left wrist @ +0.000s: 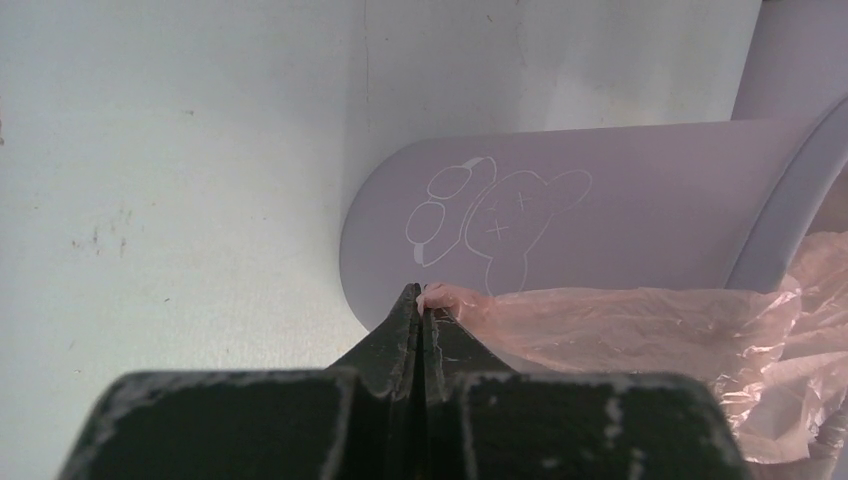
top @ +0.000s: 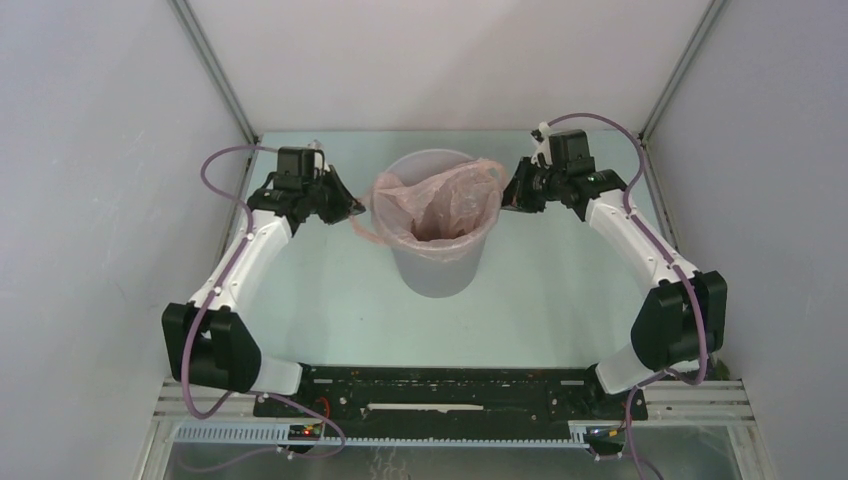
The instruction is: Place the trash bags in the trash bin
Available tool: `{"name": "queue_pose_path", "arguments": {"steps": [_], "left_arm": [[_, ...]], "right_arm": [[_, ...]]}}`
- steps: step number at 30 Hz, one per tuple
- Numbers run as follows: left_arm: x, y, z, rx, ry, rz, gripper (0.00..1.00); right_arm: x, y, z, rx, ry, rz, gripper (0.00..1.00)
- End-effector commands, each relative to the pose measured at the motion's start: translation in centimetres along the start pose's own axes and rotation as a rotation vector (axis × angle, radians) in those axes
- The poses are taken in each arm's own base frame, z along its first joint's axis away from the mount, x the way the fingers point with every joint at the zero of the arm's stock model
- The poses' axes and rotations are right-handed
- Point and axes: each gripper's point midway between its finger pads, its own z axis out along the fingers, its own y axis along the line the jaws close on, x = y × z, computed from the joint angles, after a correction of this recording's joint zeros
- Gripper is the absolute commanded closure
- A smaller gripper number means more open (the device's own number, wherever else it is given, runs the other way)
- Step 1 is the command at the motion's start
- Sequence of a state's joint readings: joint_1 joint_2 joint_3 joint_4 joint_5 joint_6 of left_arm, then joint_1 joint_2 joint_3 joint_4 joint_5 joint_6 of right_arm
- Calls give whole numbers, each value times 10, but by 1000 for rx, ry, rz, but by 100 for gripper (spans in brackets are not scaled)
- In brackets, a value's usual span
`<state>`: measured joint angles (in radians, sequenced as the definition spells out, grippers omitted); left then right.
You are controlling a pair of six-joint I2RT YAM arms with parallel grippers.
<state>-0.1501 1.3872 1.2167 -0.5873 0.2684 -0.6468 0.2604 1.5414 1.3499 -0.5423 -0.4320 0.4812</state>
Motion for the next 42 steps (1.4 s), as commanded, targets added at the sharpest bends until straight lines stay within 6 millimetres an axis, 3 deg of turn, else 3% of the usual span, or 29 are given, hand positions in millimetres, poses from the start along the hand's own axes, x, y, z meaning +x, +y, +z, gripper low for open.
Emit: {"name": "queue_pose_path", "arguments": {"steps": [1,5,8,16,19,22,26,32,35,38,42], "left_arm": [[-1,-4,9,40,15,22,97],[5,-7,20,72,58,-1,98],[9,-7,21,77,68,-6,99],[22,0,11,75,78,11,98],[22,-2,10,85,79,19,98],[21,-5,10,94,87,26,98],[22,-7,11,99,103,26,98],[24,-7,6,94,103,33,99],[25,-5,7,87,106,31,99],[25,-6,7,87,104,23,99],[22,-8,6,87,92,22,99]], "right_arm": [[5,23,-9,-130,45,-5,85],[17,29,-5,-193,85,37,72],[19,22,-16,-139,67,9,64],[15,5,-88,33,-66,-124,31],[6,12,-112,52,-139,-201,26],[-20,38,-123,-1,-281,-311,24],[-45,98,-113,-129,-421,-647,24],[-56,152,-95,-131,-521,-1198,29],[-46,155,-79,-163,-421,-1404,29],[-56,153,-70,-109,-386,-1486,27],[-47,148,-55,-150,-269,-1573,29]]}}
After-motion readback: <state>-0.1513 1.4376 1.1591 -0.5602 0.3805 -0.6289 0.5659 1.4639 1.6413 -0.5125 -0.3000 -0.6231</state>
